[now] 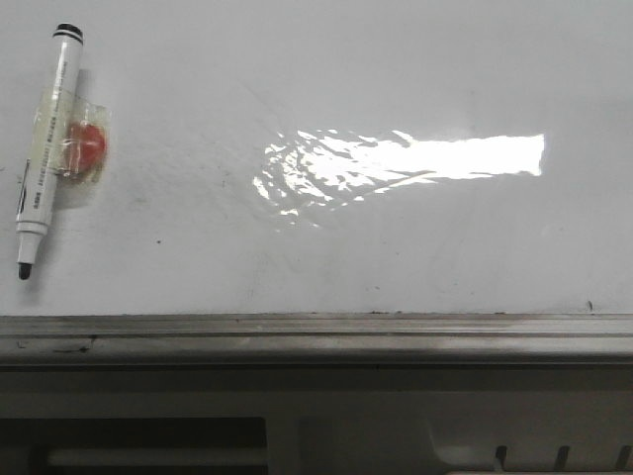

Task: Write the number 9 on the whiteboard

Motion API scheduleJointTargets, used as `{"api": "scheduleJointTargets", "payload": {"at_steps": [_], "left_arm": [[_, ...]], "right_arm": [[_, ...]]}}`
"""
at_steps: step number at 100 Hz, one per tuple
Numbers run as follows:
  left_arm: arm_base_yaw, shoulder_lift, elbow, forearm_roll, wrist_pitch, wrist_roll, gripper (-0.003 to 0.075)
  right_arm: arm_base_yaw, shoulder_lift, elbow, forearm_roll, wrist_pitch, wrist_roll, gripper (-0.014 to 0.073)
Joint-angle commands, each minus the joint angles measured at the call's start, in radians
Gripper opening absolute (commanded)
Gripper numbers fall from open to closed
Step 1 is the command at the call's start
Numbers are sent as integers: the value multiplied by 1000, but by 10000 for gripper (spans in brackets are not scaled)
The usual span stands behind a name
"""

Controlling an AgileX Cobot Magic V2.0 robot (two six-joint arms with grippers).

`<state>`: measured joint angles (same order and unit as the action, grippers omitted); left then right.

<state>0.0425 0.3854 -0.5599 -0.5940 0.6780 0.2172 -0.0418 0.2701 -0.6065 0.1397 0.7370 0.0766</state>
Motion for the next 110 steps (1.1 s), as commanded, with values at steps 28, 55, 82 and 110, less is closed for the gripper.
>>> {"api": "scheduleJointTargets", "payload": {"at_steps": [28,55,82,110], "left_arm": [[-192,255,-52,-16,17,29,408],[-386,431,-52,-83,-154,92,407],[-506,597,-52,-85,-295,92,389],[-516,653,-52,-85,-332,92,42]], "right_arm": [[51,38,-66,-13,-43,-25,414],[51,38,-66,-13,-43,-25,414],[51,38,-66,-13,-20,-25,414],[51,38,-66,-7,-29,-25,414]]}}
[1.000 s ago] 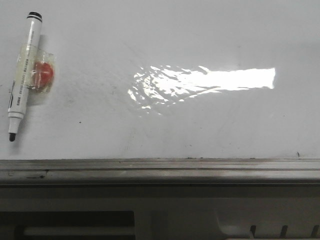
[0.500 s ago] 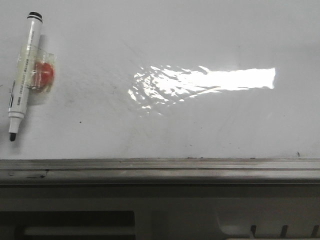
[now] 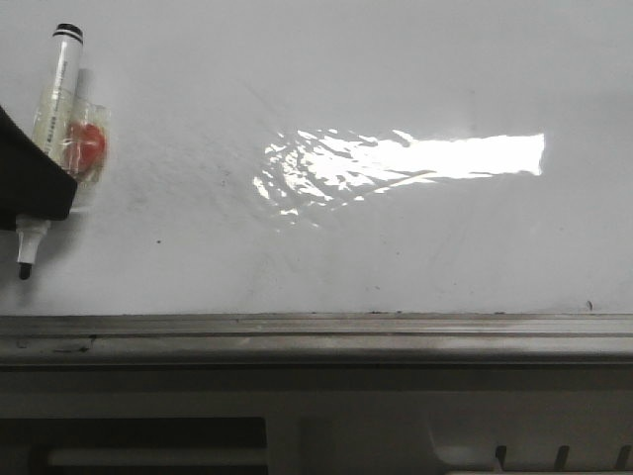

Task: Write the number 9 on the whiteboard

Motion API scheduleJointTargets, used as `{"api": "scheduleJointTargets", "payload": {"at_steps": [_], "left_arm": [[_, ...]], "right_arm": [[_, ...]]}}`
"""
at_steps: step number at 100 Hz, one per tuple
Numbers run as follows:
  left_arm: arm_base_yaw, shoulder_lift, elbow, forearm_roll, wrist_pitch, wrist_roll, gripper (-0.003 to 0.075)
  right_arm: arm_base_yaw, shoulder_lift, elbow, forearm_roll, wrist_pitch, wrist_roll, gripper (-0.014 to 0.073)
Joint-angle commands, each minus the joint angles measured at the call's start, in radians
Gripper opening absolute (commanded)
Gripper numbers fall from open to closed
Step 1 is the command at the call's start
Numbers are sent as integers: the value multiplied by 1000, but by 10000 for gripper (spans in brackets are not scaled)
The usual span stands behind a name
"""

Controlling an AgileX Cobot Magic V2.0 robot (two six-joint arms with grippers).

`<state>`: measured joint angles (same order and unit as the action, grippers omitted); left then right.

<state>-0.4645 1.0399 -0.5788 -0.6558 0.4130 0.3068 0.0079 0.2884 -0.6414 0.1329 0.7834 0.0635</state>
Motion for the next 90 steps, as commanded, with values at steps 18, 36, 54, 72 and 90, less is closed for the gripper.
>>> {"api": "scheduleJointTargets", "payload": {"at_steps": [18,36,54,72,90], "left_arm": [[-11,-8,-33,-57,-84,19,-18],[-76,-61,-33,-270,-6,408,-18],[-150,-93,-30,-639,258,1049,-18],[-171,-74,-30,-679,302,1144,-18],[-171,-41,-30,-635,356,1180,-18]], "right_arm": [[1,24,-33,42,-96,-64,414],[19,68,-35,370,-83,-388,414],[95,178,-35,732,37,-837,414],[213,288,-35,894,64,-1055,414],[351,416,-35,1003,22,-1206,414]]}}
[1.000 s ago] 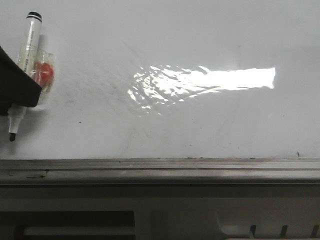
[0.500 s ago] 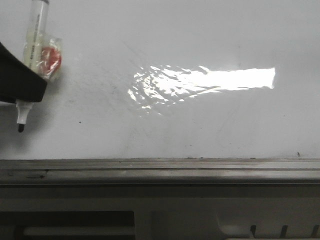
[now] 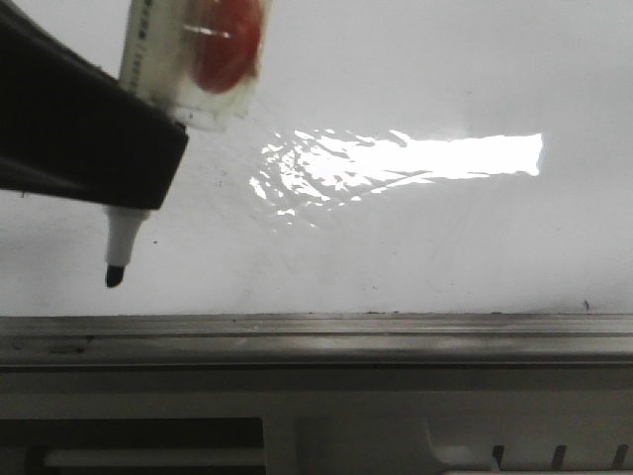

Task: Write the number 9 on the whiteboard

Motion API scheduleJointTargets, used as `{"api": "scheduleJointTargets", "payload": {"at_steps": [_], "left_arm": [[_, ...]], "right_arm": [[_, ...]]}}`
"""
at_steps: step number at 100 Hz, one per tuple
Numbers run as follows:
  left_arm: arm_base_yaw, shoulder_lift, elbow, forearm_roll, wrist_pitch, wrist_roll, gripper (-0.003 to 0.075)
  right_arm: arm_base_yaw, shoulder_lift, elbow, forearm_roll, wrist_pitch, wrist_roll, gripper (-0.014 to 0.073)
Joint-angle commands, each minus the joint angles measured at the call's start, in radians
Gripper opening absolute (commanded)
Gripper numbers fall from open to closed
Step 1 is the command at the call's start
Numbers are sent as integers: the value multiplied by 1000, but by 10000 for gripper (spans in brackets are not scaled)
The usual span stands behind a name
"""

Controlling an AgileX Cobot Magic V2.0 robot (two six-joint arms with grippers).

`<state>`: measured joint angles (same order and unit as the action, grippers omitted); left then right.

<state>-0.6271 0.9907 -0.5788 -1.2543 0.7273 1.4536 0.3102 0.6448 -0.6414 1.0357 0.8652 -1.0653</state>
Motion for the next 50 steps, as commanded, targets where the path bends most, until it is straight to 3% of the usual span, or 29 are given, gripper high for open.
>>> {"api": "scheduleJointTargets", "payload": {"at_steps": [1,31,50], "left_arm": [[-9,12,-30,-37,49,37,-18],[-9,37,-30,-57,69,93,-18],[-9,37,-30,-64,71,97,-18]], "right_arm": [[60,65,-37,101,-68,-81,414],[266,281,-152,115,-173,-115,417],[295,379,-193,167,-181,-115,417]]}}
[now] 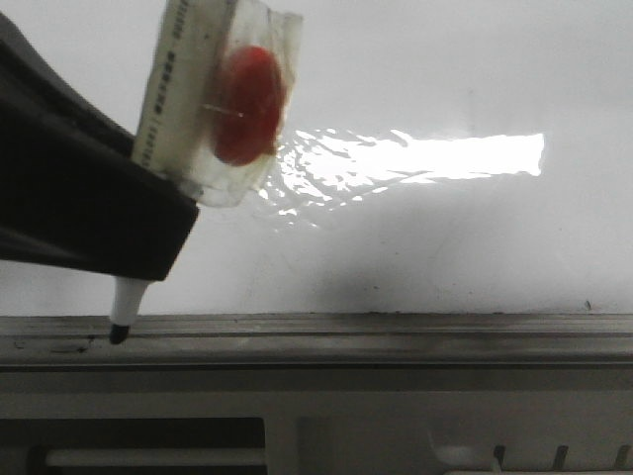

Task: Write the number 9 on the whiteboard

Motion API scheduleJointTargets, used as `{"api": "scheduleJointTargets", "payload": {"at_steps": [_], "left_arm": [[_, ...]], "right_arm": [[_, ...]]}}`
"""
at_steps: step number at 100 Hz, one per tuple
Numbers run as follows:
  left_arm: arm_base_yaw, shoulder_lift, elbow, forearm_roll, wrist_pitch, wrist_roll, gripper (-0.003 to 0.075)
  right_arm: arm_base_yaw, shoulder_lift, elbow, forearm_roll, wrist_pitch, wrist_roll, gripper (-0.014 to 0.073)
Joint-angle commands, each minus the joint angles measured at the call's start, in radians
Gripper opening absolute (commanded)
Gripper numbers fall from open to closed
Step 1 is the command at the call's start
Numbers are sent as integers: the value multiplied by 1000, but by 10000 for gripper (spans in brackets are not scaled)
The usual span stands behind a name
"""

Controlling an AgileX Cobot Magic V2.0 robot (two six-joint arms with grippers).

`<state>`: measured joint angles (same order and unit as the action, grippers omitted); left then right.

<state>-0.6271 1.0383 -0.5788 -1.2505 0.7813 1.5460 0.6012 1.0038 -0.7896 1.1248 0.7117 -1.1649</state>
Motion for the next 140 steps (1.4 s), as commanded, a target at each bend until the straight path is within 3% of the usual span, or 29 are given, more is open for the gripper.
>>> {"api": "scheduleJointTargets", "payload": {"at_steps": [1,15,40,49,62,68,75,84,92,101,111,123,140], "left_arm": [[-9,-10,-30,-70,17,4,-18],[-9,-10,-30,-77,23,6,-18],[-9,-10,-30,-79,39,6,-18],[-9,-10,-30,-84,42,6,-18],[-7,-10,-30,-120,42,6,-15],[-7,-17,-30,-148,42,6,11],[-5,-38,-30,-152,39,-15,106],[29,-95,-30,-131,39,-116,278],[84,-162,-30,-87,39,-220,386],[149,-244,-30,-45,39,-304,404],[234,-321,-30,-37,30,-337,399],[327,-388,-30,-37,-30,-375,386],[428,-423,-30,-40,-67,-395,367]], "right_arm": [[4,26,-47,84,-28,-15,417],[4,64,-47,156,-4,-52,417],[44,112,-47,162,2,-56,405],[59,119,-47,162,-6,-56,276],[72,121,-47,158,-30,-56,-74],[72,119,-47,147,-43,-56,-51],[72,104,-47,114,-63,-54,-46],[72,69,-52,-12,-67,24,-46],[72,35,-84,-288,-33,234,-46],[72,20,-158,-616,96,486,-46],[72,20,-282,-841,250,638,-45],[72,-42,-348,-896,176,659,-43],[83,-239,-191,-911,-211,659,-43]]}}
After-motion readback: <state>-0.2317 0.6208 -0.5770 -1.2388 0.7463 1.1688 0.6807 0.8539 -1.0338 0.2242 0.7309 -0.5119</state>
